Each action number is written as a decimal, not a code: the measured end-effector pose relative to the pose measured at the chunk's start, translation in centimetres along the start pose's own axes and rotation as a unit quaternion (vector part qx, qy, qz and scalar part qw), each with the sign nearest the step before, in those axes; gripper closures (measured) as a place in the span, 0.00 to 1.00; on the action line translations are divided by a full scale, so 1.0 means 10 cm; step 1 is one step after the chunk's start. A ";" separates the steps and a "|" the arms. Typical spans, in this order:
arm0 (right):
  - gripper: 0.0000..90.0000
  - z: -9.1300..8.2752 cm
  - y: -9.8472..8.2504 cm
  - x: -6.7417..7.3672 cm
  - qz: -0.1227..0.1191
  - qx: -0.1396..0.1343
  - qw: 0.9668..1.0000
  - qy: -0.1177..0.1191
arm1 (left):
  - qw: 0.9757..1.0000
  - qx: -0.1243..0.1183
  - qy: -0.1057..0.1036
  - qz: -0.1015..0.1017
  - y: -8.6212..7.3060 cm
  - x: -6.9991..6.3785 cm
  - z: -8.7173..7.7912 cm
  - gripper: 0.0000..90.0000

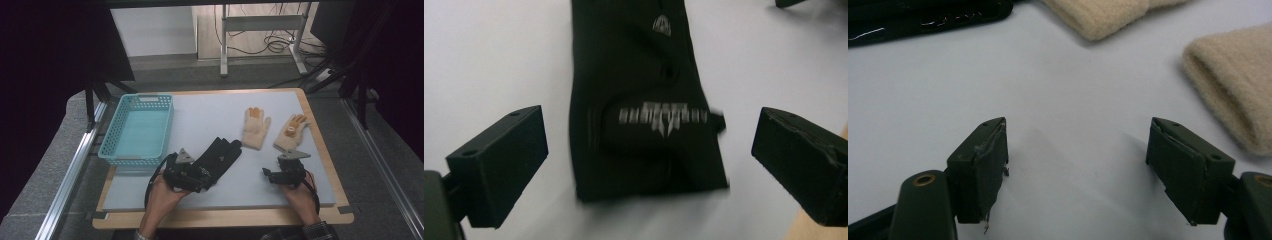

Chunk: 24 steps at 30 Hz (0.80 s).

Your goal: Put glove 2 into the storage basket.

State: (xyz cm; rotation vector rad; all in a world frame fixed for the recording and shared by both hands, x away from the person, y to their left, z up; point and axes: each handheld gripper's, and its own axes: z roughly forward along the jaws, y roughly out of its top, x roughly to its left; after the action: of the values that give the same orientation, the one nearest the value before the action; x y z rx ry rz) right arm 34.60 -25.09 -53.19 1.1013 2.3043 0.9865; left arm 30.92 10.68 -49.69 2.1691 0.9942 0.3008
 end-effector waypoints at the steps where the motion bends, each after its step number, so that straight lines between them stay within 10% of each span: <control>1: 0.27 0.00 0.00 0.00 0.000 0.000 1.000 0.000 | 1.000 0.006 -0.001 0.002 0.06 0.00 0.05 0.02; 15: 0.26 0.00 0.00 0.00 0.000 0.000 1.000 0.002 | 0.995 0.098 -0.028 -0.015 0.33 0.12 0.71 0.00; 20: 0.25 0.00 0.00 0.00 -0.001 0.000 1.000 0.002 | 0.993 0.113 0.009 0.024 0.30 -0.04 0.74 0.00; 24: 0.25 0.00 0.00 0.00 -0.002 0.000 1.000 0.002 | 0.994 0.104 0.018 0.014 0.29 -0.01 0.69 0.10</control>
State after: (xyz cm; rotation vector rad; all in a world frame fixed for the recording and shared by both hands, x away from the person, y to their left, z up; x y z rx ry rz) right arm 34.59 -25.07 -53.21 1.0959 2.3090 0.9871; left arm 35.77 5.76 -52.61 2.3748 1.0552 0.2592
